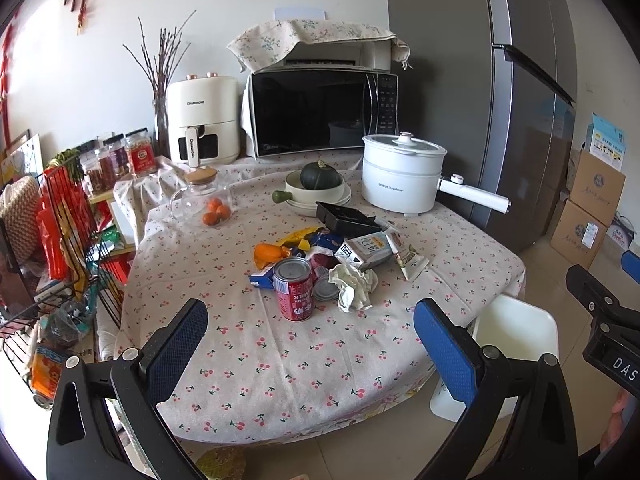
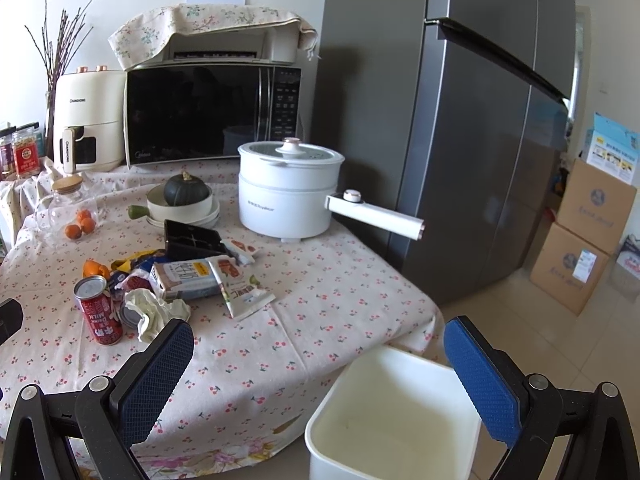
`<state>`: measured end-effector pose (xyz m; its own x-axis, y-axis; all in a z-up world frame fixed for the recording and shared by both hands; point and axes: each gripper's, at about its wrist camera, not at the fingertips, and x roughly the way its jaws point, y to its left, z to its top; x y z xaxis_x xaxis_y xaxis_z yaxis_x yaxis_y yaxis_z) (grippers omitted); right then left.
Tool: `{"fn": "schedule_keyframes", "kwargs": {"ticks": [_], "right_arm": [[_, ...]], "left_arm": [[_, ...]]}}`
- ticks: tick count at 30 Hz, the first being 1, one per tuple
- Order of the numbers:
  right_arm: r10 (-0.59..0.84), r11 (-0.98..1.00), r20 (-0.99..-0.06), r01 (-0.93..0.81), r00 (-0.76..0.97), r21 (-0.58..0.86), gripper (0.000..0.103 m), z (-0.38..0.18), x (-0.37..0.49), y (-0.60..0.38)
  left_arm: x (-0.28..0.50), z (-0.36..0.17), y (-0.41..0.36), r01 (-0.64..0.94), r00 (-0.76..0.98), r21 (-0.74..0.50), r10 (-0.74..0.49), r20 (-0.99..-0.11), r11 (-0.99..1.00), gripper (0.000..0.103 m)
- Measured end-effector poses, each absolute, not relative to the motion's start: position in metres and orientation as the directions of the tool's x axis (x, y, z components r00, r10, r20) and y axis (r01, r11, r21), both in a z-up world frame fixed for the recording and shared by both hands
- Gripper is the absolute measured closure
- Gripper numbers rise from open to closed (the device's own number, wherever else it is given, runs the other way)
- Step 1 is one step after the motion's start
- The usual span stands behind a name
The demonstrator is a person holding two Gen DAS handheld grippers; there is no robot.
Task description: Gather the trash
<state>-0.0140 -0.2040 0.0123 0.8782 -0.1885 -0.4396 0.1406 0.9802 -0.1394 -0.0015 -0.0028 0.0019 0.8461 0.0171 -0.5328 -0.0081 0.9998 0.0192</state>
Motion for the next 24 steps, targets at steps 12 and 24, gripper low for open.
{"fn": "schedule_keyframes", "kwargs": {"ticks": [12,24], "right_arm": [[-0.196,0.979,-0.429,0.149,0.882,-0.143,0.000,0.0126,-0.0160,-0.2058],[-0.199,0.978,-0.429,0.154,0.881,-0.138,0.000,0.0118,-0.0147,-0.2083]], "left_arm": [[-0.0036,0.0018,-0.0056,0.012,0.848,0.015,-0.002,-0.530,1.000,0.000],[-0.0031,0.0027,-0.0045,0.014,0.848,0.016,-0.004,-0.529,1.000,0.000]]}}
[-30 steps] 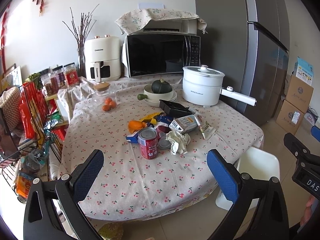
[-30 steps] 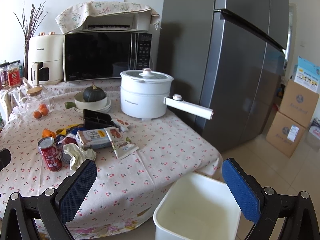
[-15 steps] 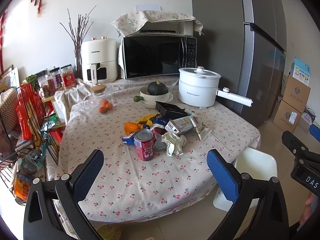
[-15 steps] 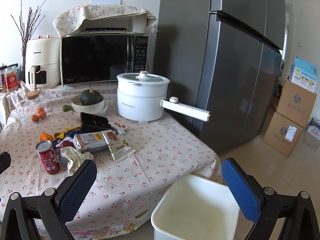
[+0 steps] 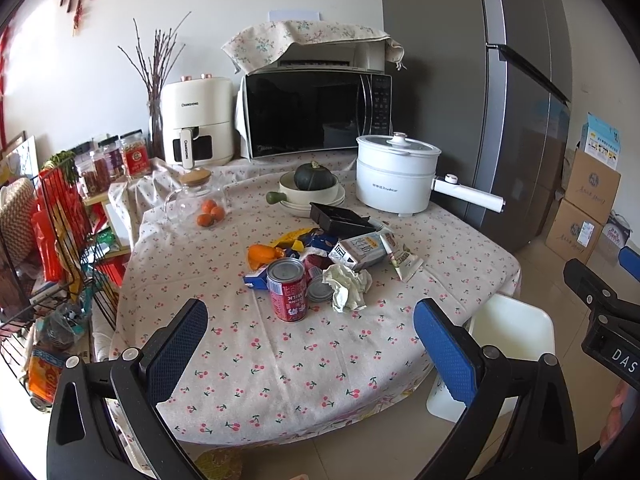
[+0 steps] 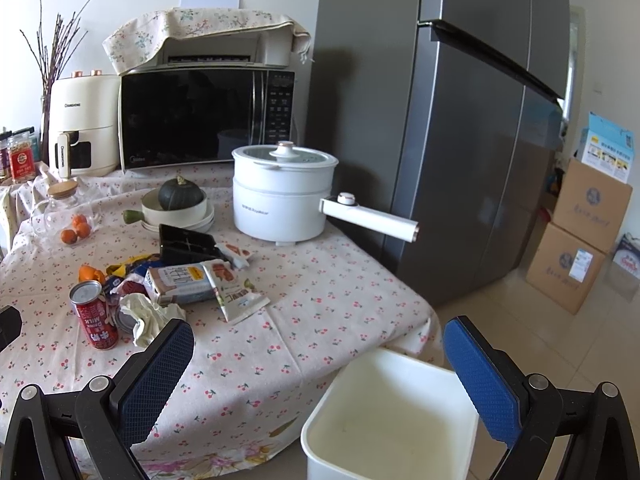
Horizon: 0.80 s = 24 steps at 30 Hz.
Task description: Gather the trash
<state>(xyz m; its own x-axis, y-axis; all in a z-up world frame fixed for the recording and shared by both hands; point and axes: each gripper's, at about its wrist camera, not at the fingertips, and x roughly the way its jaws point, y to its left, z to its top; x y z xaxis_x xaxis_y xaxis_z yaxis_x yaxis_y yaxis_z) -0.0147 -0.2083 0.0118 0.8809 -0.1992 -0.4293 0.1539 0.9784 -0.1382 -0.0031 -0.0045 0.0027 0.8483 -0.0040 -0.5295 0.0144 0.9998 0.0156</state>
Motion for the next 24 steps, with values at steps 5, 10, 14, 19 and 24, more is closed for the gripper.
{"fn": "schedule_keyframes", "kwargs": {"ticks": [5,10,14,19,24], "right_arm": [[-0.198,0.979,-0.431,0.153,0.880,-0.137,0.000,0.0117,-0.0148,-0.2081],[-0.199,0.979,-0.429,0.154,0.881,-0.138,0.000,0.0117,-0.0149,-0.2078],[-0.198,0.979,-0.430,0.153,0.881,-0.138,0.000,0.0116,-0.0149,-0.2076],[-0.199,0.979,-0.429,0.154,0.881,-0.137,0.000,0.0115,-0.0151,-0.2079],[-0.205,0.977,-0.432,0.160,0.878,-0.138,0.000,0.0106,-0.0144,-0.2082]], "left_arm": [[-0.0031,0.0029,-0.0045,0.014,0.848,0.016,-0.003,-0.529,1.000,0.000],[-0.0031,0.0029,-0.0044,0.014,0.848,0.015,-0.004,-0.530,1.000,0.000],[-0.0029,0.0030,-0.0046,0.014,0.848,0.018,-0.003,-0.529,1.000,0.000],[-0.0030,0.0030,-0.0039,0.013,0.847,0.015,-0.003,-0.532,1.000,0.000],[-0.0032,0.0026,-0.0009,0.010,0.845,0.014,-0.002,-0.535,1.000,0.000]]}}
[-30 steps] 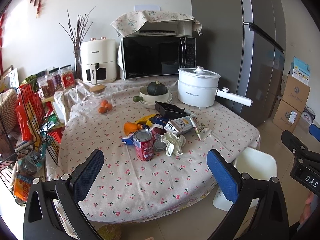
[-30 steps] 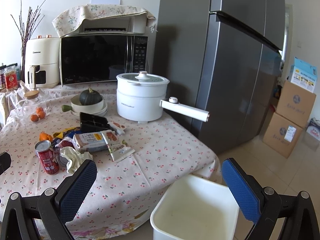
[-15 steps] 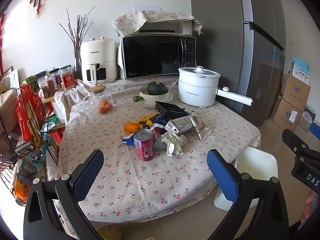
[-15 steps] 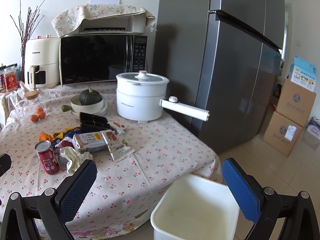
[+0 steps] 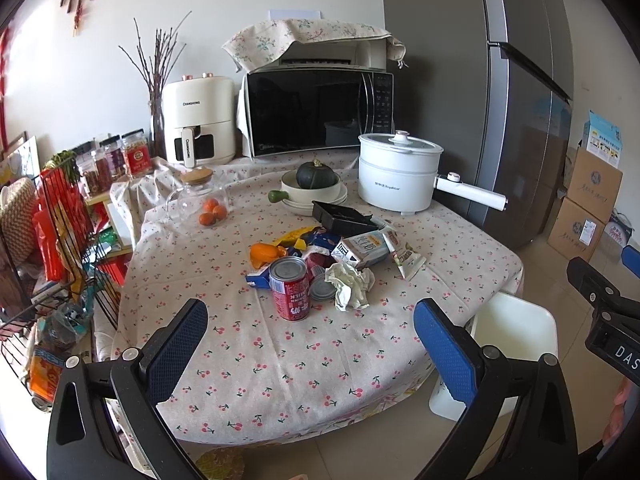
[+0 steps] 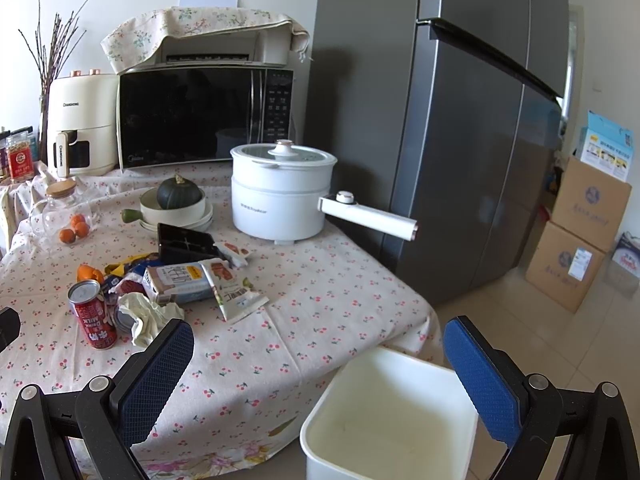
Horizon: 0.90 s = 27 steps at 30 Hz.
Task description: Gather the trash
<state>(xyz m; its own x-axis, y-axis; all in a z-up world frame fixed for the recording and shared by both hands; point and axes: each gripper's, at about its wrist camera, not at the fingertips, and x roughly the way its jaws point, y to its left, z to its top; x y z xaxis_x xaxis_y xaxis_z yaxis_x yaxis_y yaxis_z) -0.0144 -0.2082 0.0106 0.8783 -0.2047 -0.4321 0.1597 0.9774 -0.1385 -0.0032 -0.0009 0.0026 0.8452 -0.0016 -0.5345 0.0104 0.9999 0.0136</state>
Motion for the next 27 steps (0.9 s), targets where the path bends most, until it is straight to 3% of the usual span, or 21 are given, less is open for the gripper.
{"fn": "schedule_keyframes", "kwargs": {"ticks": [8,12,20,25,27], "right_arm": [[-0.241,0.964,-0.461,0.157,0.854,-0.214,0.000,0.010,0.002,-0.209],[-0.205,0.968,-0.519,0.093,0.830,-0.234,0.000,0.011,0.024,-0.210],[-0.060,0.996,-0.701,-0.002,0.711,-0.088,0.000,0.004,0.095,-0.216],[-0.049,0.998,-0.748,0.012,0.662,-0.055,0.000,-0.026,0.130,-0.220],[-0.064,0.997,-0.790,0.006,0.609,-0.076,0.000,-0.046,0.141,-0.222]], "left_arm": [[0.011,0.002,0.003,0.043,0.834,0.014,-0.028,-0.551,0.999,0.000],[0.025,0.007,0.008,0.041,0.851,0.098,0.017,-0.525,0.994,0.000],[0.117,-0.011,0.041,0.060,0.671,0.073,0.014,-0.742,0.996,0.000],[0.165,-0.055,0.065,0.007,0.538,-0.067,-0.061,-0.841,0.998,0.000],[0.182,-0.074,0.062,0.025,0.489,-0.112,-0.110,-0.865,0.993,0.005]]}}
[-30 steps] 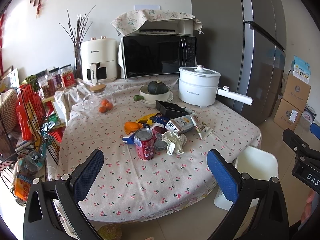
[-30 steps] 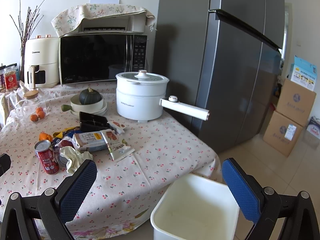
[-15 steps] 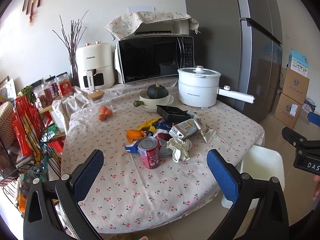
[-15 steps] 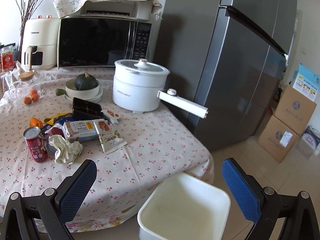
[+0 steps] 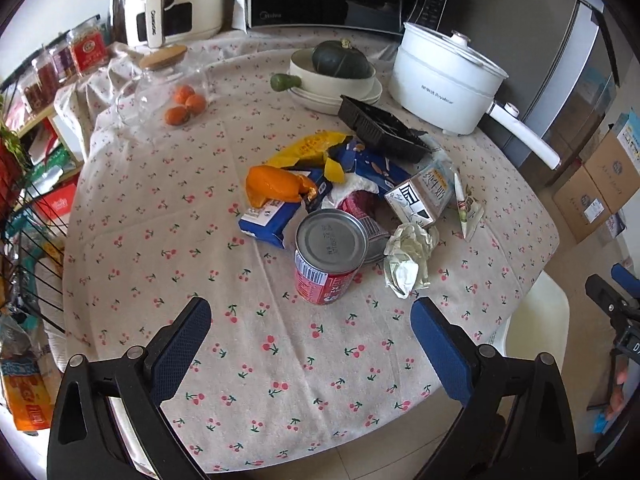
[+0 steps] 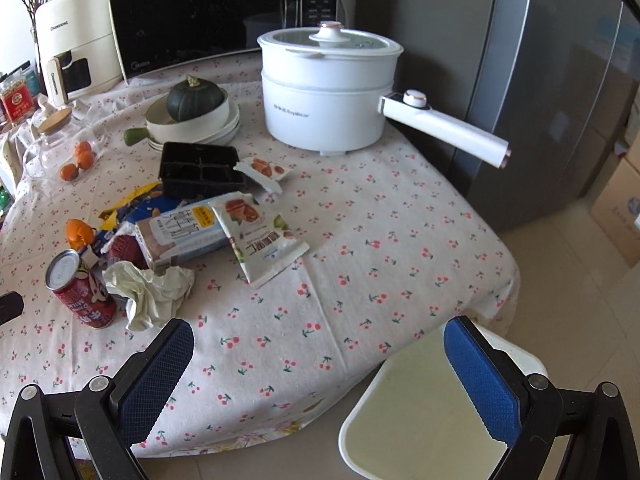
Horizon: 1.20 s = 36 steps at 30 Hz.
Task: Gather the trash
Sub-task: 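Grasp the red can with the left tool while the right tool grasps crumpled paper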
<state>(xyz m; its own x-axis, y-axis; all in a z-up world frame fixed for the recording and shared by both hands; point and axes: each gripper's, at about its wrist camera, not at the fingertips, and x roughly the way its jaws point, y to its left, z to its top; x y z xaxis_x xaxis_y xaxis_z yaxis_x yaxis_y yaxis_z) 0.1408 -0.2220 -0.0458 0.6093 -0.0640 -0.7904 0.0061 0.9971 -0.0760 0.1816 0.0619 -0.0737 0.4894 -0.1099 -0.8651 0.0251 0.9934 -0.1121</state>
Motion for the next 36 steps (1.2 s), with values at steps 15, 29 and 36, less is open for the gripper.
{"fn": "schedule_keyframes", "kwargs": {"ticks": [15,29,36], "right_arm": [[-0.041,0.998,-0.856,-0.012,0.516,-0.055,0.000,-0.087,0.193,-0.212],[0.142,0.986,-0.907,-0.140,0.396,0.093,0.000,-0.132,0.221,-0.137],[0.218,0.973,-0.903,-0.156,0.369,0.171,0.008,-0.152,0.242,-0.106]], "left_arm": [[0.228,-0.126,0.037,0.091,0.461,-0.107,-0.137,-0.877,0.990,0.046],[0.197,-0.088,0.078,0.073,0.529,-0.085,-0.110,-0.841,0.994,0.047],[0.188,-0.091,0.106,0.032,0.522,-0.086,-0.090,-0.848,0.996,0.047]]}}
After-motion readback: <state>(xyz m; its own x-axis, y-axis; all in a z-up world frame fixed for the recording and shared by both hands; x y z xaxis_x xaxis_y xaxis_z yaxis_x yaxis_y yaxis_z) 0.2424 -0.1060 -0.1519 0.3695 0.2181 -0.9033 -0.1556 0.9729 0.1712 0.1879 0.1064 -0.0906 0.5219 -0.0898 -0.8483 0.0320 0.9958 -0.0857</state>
